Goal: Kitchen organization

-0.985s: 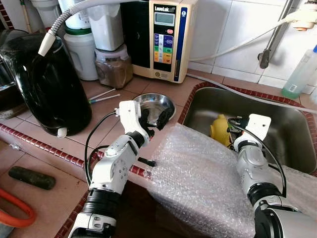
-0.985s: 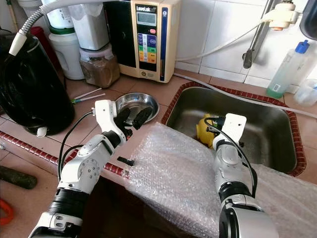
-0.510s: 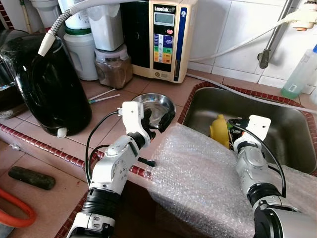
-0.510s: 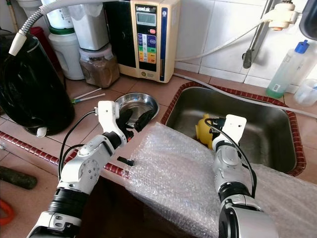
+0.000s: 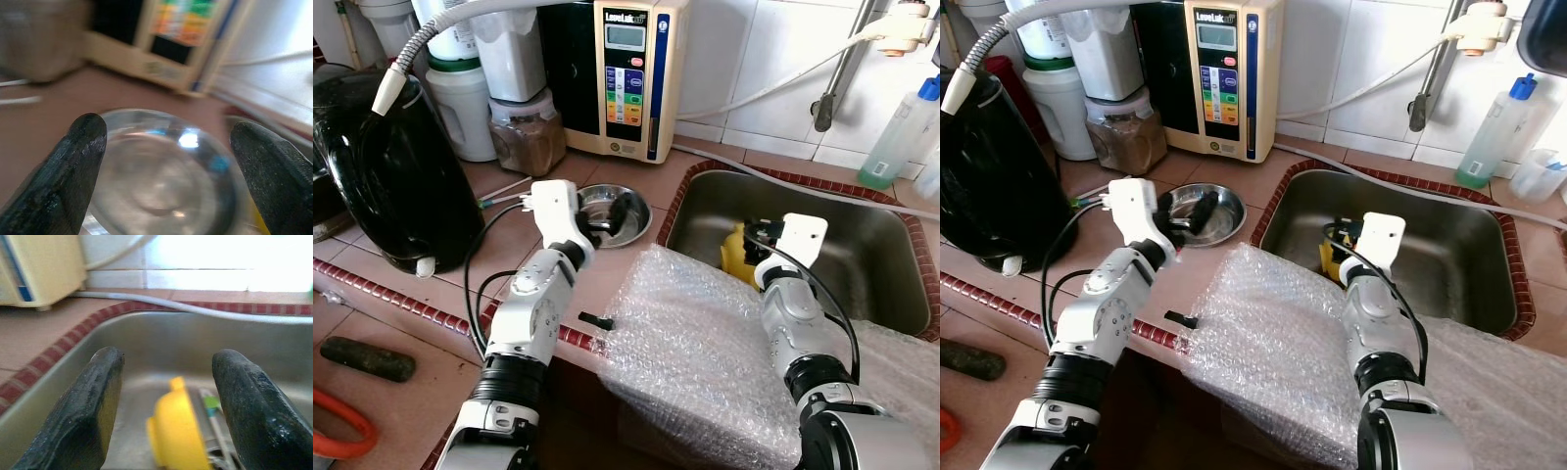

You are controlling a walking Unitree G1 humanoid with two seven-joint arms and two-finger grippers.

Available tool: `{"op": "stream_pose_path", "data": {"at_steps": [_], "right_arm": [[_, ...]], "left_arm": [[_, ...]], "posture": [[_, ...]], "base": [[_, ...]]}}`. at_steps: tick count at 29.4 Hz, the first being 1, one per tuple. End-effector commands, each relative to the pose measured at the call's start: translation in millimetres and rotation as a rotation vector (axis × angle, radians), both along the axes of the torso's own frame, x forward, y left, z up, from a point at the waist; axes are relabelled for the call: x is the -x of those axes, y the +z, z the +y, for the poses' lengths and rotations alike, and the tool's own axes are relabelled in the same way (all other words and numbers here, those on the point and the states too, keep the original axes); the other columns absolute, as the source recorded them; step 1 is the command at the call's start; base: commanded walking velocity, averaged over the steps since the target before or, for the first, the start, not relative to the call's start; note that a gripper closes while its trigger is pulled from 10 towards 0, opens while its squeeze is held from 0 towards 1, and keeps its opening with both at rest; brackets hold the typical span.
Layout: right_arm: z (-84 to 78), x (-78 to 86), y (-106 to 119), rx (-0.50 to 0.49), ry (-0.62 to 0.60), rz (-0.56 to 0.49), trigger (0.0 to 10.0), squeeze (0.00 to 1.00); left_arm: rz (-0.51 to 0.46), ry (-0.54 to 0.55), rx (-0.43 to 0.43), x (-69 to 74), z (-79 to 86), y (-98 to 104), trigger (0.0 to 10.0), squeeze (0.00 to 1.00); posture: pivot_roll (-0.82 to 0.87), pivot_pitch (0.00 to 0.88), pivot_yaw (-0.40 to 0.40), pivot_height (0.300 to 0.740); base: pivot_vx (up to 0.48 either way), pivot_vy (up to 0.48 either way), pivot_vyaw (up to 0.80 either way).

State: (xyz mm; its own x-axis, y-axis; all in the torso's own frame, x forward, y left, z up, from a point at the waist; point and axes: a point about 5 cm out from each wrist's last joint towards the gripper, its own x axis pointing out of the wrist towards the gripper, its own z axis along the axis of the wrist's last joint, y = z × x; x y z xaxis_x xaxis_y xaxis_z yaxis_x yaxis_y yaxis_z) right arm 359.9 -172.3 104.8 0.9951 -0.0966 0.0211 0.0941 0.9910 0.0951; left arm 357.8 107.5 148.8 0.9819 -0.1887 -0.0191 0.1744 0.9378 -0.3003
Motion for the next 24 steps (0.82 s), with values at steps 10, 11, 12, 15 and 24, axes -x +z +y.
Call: {"op": "stream_pose_path", "data": {"at_steps": [10, 11, 12, 15, 24], "right_arm": [[84.6, 13.1, 20.3, -0.062, 0.399, -0.145, 10.0, 0.00], [91.3, 16.6, 25.4, -0.063, 0.439, -0.169, 10.0, 0.00], [98.2, 21.0, 31.4, -0.058, 0.477, -0.196, 10.0, 0.00], [104.2, 27.0, 36.9, -0.031, 0.523, -0.228, 10.0, 0.00], [105.4, 48.2, 49.2, -0.037, 0.618, -0.244, 10.0, 0.00]], "left_arm": [[0.124, 0.158, 0.060, -16.7, 11.7, -10.1, 10.0, 0.00], [0.143, 0.159, 0.075, -17.7, 11.4, -11.6, 10.0, 0.00], [0.167, 0.159, 0.093, -19.0, 11.0, -13.4, 10.0, 0.00], [0.174, 0.160, 0.099, -20.8, 12.2, -14.0, 10.0, 0.00], [0.246, 0.179, 0.099, -26.7, 13.9, -19.6, 10.0, 0.00]], "posture": [[0.06, 0.000, 0.066, 0.740], [0.05, 0.000, 0.069, 0.740], [0.05, 0.000, 0.070, 0.740], [0.04, 0.000, 0.076, 0.740], [0.02, 0.000, 0.080, 0.740]], "base": [[0.000, 0.000, 0.00], [0.000, 0.000, 0.00], [0.000, 0.000, 0.00], [0.000, 0.000, 0.00], [0.000, 0.000, 0.00]]}}
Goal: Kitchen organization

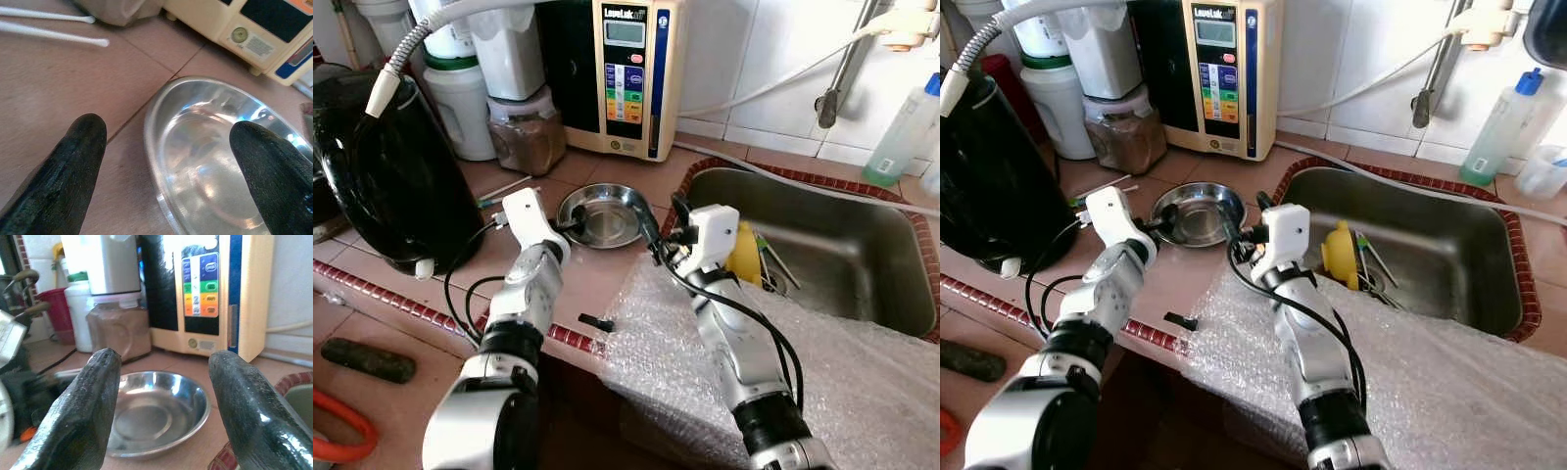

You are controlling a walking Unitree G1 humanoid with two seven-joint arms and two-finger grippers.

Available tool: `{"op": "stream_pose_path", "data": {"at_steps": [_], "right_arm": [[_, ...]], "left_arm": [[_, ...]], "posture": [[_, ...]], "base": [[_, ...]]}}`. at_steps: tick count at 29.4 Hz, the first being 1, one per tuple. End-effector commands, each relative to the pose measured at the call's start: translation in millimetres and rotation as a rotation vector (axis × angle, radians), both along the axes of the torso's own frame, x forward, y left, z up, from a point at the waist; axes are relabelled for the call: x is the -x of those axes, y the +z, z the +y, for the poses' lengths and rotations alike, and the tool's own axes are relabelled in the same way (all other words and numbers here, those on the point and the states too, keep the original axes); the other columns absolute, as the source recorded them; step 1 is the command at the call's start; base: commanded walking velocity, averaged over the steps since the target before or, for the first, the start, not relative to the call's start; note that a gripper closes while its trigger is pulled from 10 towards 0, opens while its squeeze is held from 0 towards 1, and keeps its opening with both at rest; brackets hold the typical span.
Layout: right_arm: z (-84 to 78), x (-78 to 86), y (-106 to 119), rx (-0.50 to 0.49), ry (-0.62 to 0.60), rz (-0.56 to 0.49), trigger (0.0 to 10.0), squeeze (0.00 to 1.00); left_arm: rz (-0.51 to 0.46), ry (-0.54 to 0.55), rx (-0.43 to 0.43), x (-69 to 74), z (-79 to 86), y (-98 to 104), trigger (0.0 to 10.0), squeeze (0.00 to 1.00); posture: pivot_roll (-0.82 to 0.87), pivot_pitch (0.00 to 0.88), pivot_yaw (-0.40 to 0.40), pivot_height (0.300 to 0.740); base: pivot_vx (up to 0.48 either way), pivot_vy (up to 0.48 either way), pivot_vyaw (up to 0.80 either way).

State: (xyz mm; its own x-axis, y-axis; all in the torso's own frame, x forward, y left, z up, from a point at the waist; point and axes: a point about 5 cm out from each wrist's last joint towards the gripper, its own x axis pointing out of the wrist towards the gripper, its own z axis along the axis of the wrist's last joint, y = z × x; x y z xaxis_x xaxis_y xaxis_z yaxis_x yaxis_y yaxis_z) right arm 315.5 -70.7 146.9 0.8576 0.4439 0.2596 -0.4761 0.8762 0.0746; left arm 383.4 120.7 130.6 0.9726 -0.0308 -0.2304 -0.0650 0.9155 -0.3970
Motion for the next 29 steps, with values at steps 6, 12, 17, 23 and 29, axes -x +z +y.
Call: {"op": "stream_pose_path", "data": {"at_steps": [6, 12, 17, 23, 29], "right_arm": [[0.2, 11.9, 4.3, 0.026, 0.100, 0.036, 10.0, 0.00], [-4.7, 16.8, 1.6, 0.047, 0.100, 0.081, 10.0, 0.00], [2.2, 19.3, -0.3, 0.086, 0.137, 0.094, 10.0, 0.00], [0.7, 18.2, -1.2, 0.095, 0.140, 0.114, 10.0, 0.00], [-0.2, 15.9, 0.1, 0.097, 0.129, 0.114, 10.0, 0.00]], "left_arm": [[0.072, -0.022, 0.023, 0.3, -2.4, -9.3, 9.4, 0.00], [0.087, -0.038, 0.080, 2.8, -10.2, -14.2, 0.0, 0.00], [0.104, -0.049, 0.086, 4.1, -12.3, -17.2, 0.0, 0.00], [0.114, -0.033, 0.131, 4.4, -12.0, -17.1, 0.0, 0.00], [0.116, -0.020, 0.156, 4.5, -10.1, -17.8, 0.0, 0.00]], "posture": [[0.01, 0.000, 0.079, 0.740], [0.01, 0.000, 0.076, 0.740], [0.01, 0.000, 0.073, 0.740], [0.02, 0.000, 0.072, 0.740], [0.02, 0.000, 0.070, 0.740]], "base": [[0.000, 0.000, 0.00], [0.000, 0.000, 0.00], [0.000, 0.000, 0.00], [0.000, 0.000, 0.00], [0.000, 0.000, 0.00]]}}
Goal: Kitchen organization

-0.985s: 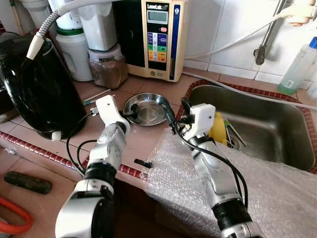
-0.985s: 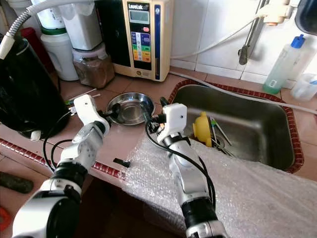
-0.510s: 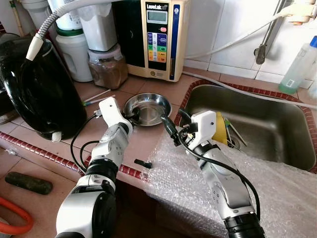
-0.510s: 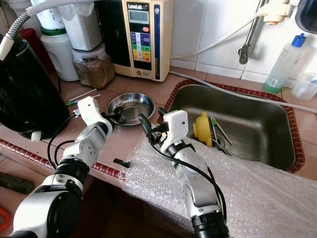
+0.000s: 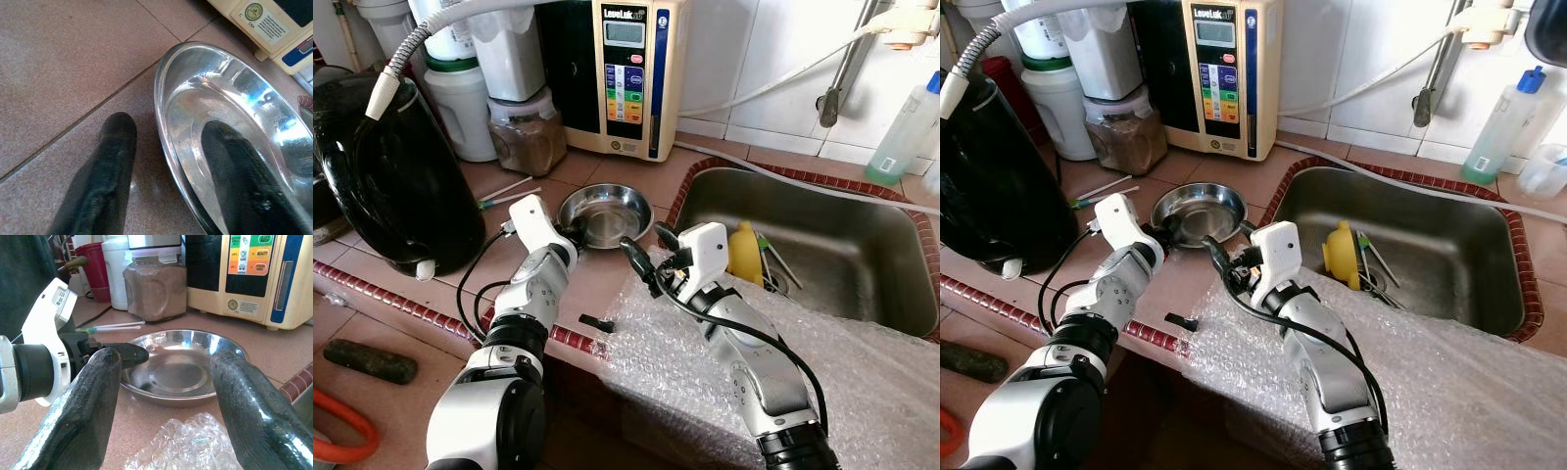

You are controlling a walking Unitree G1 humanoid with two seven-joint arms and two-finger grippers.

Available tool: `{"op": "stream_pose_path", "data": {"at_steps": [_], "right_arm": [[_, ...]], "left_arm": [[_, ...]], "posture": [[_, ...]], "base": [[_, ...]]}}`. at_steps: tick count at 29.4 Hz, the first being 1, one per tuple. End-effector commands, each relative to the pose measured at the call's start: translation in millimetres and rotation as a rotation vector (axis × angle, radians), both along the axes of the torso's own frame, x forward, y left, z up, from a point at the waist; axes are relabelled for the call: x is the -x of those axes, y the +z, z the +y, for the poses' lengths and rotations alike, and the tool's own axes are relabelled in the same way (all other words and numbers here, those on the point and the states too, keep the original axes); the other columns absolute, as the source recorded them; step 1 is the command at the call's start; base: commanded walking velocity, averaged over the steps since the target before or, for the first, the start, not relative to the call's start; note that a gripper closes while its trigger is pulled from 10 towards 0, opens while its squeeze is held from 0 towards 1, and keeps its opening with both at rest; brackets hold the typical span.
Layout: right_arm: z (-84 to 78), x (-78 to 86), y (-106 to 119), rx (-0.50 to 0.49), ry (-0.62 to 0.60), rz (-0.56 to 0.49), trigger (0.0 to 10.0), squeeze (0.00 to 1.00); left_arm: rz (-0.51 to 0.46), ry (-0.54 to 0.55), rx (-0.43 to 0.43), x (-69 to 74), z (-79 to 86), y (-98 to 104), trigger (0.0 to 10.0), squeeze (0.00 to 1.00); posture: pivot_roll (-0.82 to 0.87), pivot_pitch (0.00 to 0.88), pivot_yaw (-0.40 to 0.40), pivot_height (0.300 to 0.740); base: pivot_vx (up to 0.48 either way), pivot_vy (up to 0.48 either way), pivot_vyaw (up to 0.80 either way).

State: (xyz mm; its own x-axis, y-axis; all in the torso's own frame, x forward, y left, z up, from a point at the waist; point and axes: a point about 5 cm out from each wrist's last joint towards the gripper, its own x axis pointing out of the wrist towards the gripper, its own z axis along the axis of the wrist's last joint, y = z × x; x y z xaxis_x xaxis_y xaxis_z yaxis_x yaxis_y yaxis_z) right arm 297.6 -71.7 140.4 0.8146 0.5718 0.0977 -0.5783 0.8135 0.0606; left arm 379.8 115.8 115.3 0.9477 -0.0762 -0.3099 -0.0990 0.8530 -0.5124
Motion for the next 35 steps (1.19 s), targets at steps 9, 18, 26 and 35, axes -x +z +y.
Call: {"op": "stream_pose_path", "data": {"at_steps": [9, 18, 26, 35], "right_arm": [[1.7, -2.2, 4.3, 0.004, -0.009, -0.012, 10.0, 0.00], [-2.8, -5.1, 2.4, 0.034, -0.043, -0.013, 10.0, 0.00], [-5.2, -7.7, -4.7, 0.081, -0.072, 0.000, 10.0, 0.00], [-5.0, -9.8, -4.7, 0.085, -0.072, -0.002, 10.0, 0.00]], "left_arm": [[0.026, -0.004, 0.027, 1.5, -3.2, -3.4, 0.0, 0.00], [0.003, -0.012, 0.060, 1.2, -5.9, -0.8, 0.0, 0.00], [-0.089, 0.055, 0.105, 0.1, -1.5, 8.4, 0.0, 0.00], [-0.195, 0.134, 0.122, -0.8, 12.5, 19.4, 0.0, 0.00]], "posture": [[0.02, 0.000, 0.068, 0.740], [0.02, 0.000, 0.068, 0.740], [0.03, 0.000, 0.064, 0.740], [0.03, 0.000, 0.057, 0.740]], "base": [[0.000, 0.000, 0.00], [0.000, 0.000, 0.00], [0.000, 0.000, 0.00], [0.000, 0.000, 0.00]]}}
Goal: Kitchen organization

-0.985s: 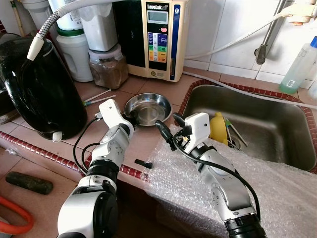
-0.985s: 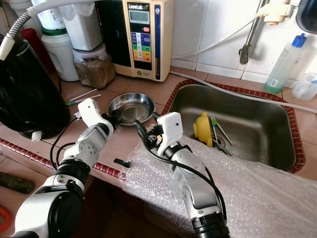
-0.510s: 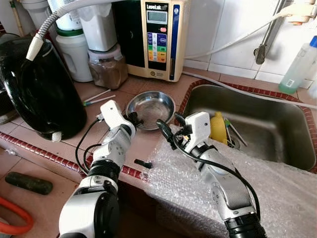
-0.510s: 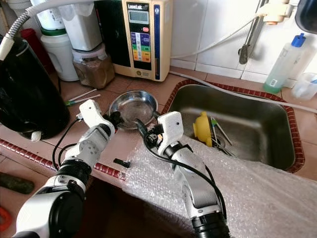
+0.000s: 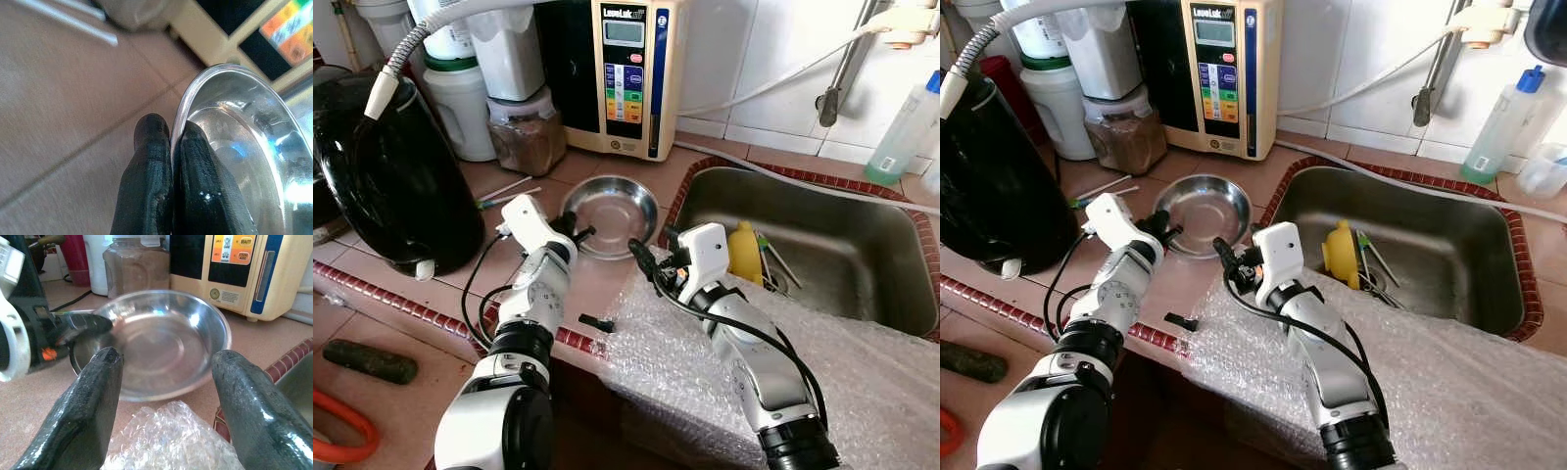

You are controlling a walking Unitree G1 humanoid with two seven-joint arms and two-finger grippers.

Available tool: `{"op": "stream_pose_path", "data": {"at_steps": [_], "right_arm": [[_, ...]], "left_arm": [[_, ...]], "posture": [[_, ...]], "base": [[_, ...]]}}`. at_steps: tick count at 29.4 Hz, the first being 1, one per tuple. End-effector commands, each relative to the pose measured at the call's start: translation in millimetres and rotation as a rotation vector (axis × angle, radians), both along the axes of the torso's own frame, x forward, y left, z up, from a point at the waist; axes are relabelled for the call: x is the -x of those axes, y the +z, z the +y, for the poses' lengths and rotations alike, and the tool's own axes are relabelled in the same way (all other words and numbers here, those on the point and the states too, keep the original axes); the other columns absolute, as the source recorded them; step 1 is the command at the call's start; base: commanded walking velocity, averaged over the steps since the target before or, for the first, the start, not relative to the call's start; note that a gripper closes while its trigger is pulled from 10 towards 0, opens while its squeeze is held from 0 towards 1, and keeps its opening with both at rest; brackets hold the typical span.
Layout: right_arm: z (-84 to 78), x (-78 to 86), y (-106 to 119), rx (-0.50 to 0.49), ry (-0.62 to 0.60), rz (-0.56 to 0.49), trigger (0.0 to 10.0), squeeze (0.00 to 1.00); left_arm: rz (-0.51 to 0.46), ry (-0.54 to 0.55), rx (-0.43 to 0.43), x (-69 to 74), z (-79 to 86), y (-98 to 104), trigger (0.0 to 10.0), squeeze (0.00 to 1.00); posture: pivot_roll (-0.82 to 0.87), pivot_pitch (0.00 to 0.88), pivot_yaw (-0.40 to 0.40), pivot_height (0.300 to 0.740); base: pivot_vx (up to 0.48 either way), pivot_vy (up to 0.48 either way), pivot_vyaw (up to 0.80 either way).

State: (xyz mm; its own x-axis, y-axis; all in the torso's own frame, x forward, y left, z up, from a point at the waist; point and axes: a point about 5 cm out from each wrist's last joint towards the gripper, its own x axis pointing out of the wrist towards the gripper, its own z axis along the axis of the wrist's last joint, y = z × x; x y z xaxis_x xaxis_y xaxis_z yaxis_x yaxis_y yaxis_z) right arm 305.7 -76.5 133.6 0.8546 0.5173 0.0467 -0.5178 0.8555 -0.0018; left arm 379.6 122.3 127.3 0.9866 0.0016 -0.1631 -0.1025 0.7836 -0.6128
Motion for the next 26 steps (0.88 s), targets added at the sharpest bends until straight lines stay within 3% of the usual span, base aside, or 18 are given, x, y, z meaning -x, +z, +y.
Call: {"op": "stream_pose_path", "data": {"at_steps": [1, 11, 13, 26], "right_arm": [[-0.2, -1.7, 2.1, 0.005, 0.001, -0.010, 10.0, 0.00], [-6.2, -19.4, 8.2, 0.010, -0.058, -0.043, 10.0, 0.00], [-10.5, -32.8, 18.0, 0.019, -0.115, -0.081, 10.0, 0.00], [-21.2, -62.2, 37.9, 0.007, -0.269, -0.140, 10.0, 0.00]], "left_arm": [[-0.047, 0.030, 0.017, -0.9, 6.0, 7.4, 0.0, 0.00], [-0.245, 0.008, 0.054, -0.2, -0.3, 31.5, 0.0, 0.00], [-0.287, -0.027, 0.047, 1.5, -6.8, 37.3, 0.0, 0.00], [-0.352, -0.092, 0.075, 8.2, -21.7, 42.8, 0.0, 0.00]], "posture": [[0.03, 0.000, 0.057, 0.740], [0.04, 0.000, 0.054, 0.740], [0.05, 0.000, 0.050, 0.740], [0.04, 0.000, 0.047, 0.740]], "base": [[0.000, 0.000, 0.00], [0.000, 0.000, 0.00], [0.000, 0.000, 0.00], [0.000, 0.000, 0.00]]}}
